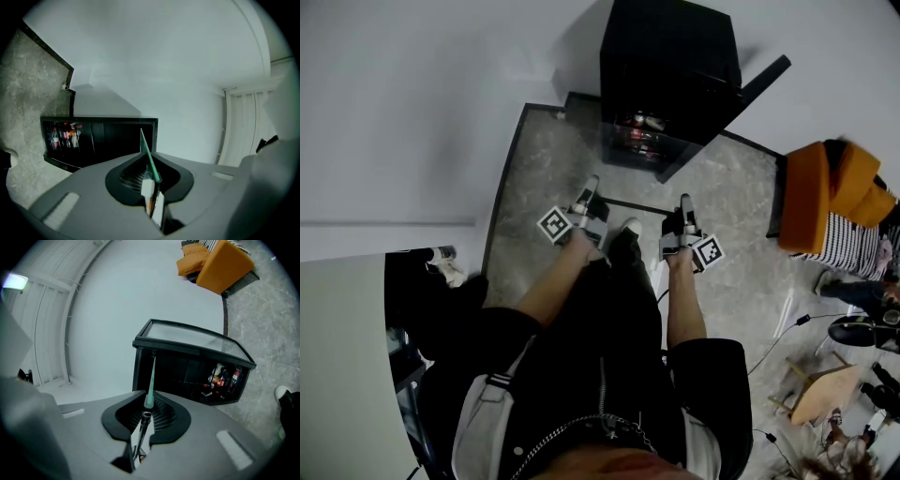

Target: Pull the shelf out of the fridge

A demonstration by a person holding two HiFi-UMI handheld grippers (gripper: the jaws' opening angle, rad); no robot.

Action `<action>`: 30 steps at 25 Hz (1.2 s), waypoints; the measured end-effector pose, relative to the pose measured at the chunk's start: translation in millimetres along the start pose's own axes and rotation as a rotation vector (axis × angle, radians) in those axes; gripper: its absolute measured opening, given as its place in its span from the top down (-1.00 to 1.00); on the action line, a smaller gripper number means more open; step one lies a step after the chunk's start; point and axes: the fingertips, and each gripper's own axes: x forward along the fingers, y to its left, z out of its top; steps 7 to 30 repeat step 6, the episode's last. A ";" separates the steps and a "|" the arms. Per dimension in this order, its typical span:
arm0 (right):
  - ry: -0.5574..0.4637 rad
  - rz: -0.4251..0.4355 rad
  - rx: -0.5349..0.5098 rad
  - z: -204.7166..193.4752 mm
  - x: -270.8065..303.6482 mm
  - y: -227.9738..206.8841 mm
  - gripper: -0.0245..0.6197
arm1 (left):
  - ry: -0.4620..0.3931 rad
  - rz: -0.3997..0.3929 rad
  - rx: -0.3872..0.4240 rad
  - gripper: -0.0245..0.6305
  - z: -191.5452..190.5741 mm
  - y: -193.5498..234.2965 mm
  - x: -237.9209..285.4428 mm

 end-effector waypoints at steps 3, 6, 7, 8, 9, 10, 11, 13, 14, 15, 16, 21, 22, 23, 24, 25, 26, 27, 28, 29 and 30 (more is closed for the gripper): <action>0.000 0.006 0.003 -6.5 -9.8 1.9 0.84 | -0.005 -0.007 -0.013 0.84 -2.8 -2.7 -11.0; -0.004 0.004 0.007 -11.0 -17.2 2.3 0.84 | -0.005 -0.009 -0.012 0.84 -4.2 -3.6 -19.0; -0.004 0.004 0.007 -11.0 -17.2 2.3 0.84 | -0.005 -0.009 -0.012 0.84 -4.2 -3.6 -19.0; -0.004 0.004 0.007 -11.0 -17.2 2.3 0.84 | -0.005 -0.009 -0.012 0.84 -4.2 -3.6 -19.0; -0.004 0.004 0.007 -11.0 -17.2 2.3 0.84 | -0.005 -0.009 -0.012 0.84 -4.2 -3.6 -19.0; -0.004 0.004 0.007 -11.0 -17.2 2.3 0.84 | -0.005 -0.009 -0.012 0.84 -4.2 -3.6 -19.0; -0.004 0.004 0.007 -11.0 -17.2 2.3 0.84 | -0.005 -0.009 -0.012 0.84 -4.2 -3.6 -19.0; -0.004 0.004 0.007 -11.0 -17.2 2.3 0.84 | -0.005 -0.009 -0.012 0.84 -4.2 -3.6 -19.0; -0.004 0.004 0.007 -11.0 -17.2 2.3 0.84 | -0.005 -0.009 -0.012 0.84 -4.2 -3.6 -19.0; -0.004 0.004 0.007 -11.0 -17.2 2.3 0.84 | -0.005 -0.009 -0.012 0.84 -4.2 -3.6 -19.0; -0.004 0.004 0.007 -11.0 -17.2 2.3 0.84 | -0.005 -0.009 -0.012 0.84 -4.2 -3.6 -19.0; -0.004 0.004 0.007 -11.0 -17.2 2.3 0.84 | -0.005 -0.009 -0.012 0.84 -4.2 -3.6 -19.0; -0.004 0.004 0.007 -11.0 -17.2 2.3 0.84 | -0.005 -0.009 -0.012 0.84 -4.2 -3.6 -19.0; -0.004 0.004 0.007 -11.0 -17.2 2.3 0.84 | -0.005 -0.009 -0.012 0.84 -4.2 -3.6 -19.0; -0.004 0.004 0.007 -11.0 -17.2 2.3 0.84 | -0.005 -0.009 -0.012 0.84 -4.2 -3.6 -19.0; -0.004 0.004 0.007 -11.0 -17.2 2.3 0.84 | -0.005 -0.009 -0.012 0.84 -4.2 -3.6 -19.0; -0.004 0.004 0.007 -11.0 -17.2 2.3 0.84 | -0.005 -0.009 -0.012 0.84 -4.2 -3.6 -19.0; -0.004 0.004 0.007 -11.0 -17.2 2.3 0.84 | -0.005 -0.009 -0.012 0.84 -4.2 -3.6 -19.0; -0.004 0.004 0.007 -11.0 -17.2 2.3 0.84 | -0.005 -0.009 -0.012 0.84 -4.2 -3.6 -19.0; -0.004 0.004 0.007 -11.0 -17.2 2.3 0.84 | -0.005 -0.009 -0.012 0.84 -4.2 -3.6 -19.0; -0.004 0.004 0.007 -11.0 -17.2 2.3 0.84 | -0.005 -0.009 -0.012 0.84 -4.2 -3.6 -19.0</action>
